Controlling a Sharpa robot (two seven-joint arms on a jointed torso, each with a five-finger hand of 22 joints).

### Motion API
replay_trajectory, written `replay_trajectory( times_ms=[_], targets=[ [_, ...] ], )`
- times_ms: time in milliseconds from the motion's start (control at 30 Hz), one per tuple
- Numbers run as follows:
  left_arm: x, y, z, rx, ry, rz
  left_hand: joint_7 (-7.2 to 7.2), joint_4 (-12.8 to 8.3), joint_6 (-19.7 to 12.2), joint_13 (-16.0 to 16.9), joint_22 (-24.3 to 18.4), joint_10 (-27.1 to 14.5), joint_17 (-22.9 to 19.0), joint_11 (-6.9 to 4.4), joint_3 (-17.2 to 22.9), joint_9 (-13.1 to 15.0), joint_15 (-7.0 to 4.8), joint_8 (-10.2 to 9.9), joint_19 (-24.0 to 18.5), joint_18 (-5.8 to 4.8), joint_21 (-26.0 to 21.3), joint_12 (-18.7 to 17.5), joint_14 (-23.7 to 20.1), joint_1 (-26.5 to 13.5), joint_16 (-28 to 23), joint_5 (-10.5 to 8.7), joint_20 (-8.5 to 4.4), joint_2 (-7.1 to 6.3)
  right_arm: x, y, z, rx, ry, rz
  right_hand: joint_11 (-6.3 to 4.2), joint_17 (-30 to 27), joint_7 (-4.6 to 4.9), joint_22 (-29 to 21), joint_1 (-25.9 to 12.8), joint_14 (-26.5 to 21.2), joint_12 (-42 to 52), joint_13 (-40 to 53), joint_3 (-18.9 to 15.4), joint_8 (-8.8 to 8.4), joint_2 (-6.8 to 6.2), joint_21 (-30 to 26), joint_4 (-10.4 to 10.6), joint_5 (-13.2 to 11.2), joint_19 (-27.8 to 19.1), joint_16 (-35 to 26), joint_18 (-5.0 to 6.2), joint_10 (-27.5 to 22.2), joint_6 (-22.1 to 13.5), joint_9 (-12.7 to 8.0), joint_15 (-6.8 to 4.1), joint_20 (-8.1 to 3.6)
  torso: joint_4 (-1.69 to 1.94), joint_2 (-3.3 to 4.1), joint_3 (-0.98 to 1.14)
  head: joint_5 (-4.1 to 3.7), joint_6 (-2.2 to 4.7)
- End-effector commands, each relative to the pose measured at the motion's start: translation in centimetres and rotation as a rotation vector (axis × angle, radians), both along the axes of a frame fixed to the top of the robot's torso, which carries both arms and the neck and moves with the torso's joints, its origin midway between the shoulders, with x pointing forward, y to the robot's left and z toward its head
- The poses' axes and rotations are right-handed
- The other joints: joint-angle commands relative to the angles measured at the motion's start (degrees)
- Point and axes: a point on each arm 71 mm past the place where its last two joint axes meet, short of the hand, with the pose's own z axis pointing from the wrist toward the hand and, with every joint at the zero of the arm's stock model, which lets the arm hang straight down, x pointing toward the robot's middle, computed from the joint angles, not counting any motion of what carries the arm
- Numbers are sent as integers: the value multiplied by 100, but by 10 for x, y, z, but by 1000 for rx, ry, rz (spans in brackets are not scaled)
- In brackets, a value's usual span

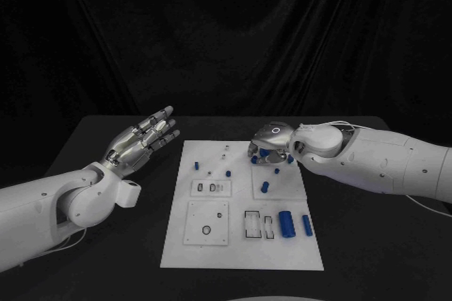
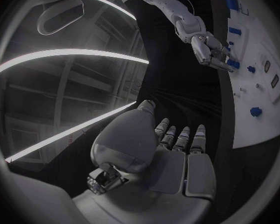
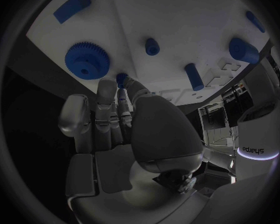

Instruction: Assemble the parts on the task board

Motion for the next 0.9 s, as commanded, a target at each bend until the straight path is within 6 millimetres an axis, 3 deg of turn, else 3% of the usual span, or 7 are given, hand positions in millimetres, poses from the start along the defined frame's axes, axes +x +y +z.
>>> replay_trajectory(
  times_ms=[33, 267, 433, 633, 900],
  targets=[
    [0, -1, 5, -41, -43, -11, -10, -5, 4, 3, 9, -9, 4, 28, 44, 5, 35, 20, 7, 46, 38, 12, -4, 49, 25, 26, 39, 2, 0, 1, -2, 8, -16, 23, 4, -3, -23, 9, 32, 3, -37, -8, 52, -10, -48, 37, 3, 20, 47, 19, -82, 52, 17, 7, -23, -8, -4, -3, -2, 1, -5],
    [1, -1, 4, -37, -38, -14, 30, -23, 34, 6, 14, -2, 5, 17, 75, 10, 41, 27, 17, 61, 46, 15, -1, 64, 29, 35, 59, 9, 0, 4, -8, 10, -7, 43, -31, -34, 6, 56, 49, -32, -58, -16, 260, 2, -71, 48, 43, 99, 34, 8, -84, 264, 98, 40, -45, -26, -2, -3, -3, 12, -32],
    [2, 0, 4, -34, -32, -17, 109, -47, 104, 7, 15, 1, 6, 1, 121, 20, 45, 44, 23, 78, 49, 16, 0, 83, 30, 45, 78, 14, -1, 6, -10, 13, -4, 55, -137, 26, 153, 164, 144, -2, -104, -24, 598, 173, -132, 99, 20, 313, 61, 68, -96, 644, 480, 168, -107, -78, 2, -7, -3, 7, -37],
    [2, 1, 3, -28, -26, -15, 153, -128, 157, 9, 17, 7, 8, 7, 208, 25, 49, 57, 31, 96, 56, 19, 4, 140, 35, 80, 95, 5, -3, 4, -9, 30, -19, 75, -157, -22, 221, 212, 258, -14, -139, -17, 838, 348, -160, 105, -73, 261, 57, 33, -100, 1016, 801, 337, -128, -108, -7, -12, -5, 82, -74],
    [1, 3, 3, -19, -21, -4, 182, -190, 215, 10, 20, 12, 10, 1, 269, 33, 49, 70, 38, 106, 61, 21, 8, 174, 40, 103, 104, -8, -9, 7, 9, 73, -71, 127, -174, 19, 218, 327, 297, 32, -203, -25, 917, 374, -176, 172, -106, 138, 116, 67, -122, 1134, 842, 407, -139, -118, -9, -16, -9, 151, -146]
  ],
)
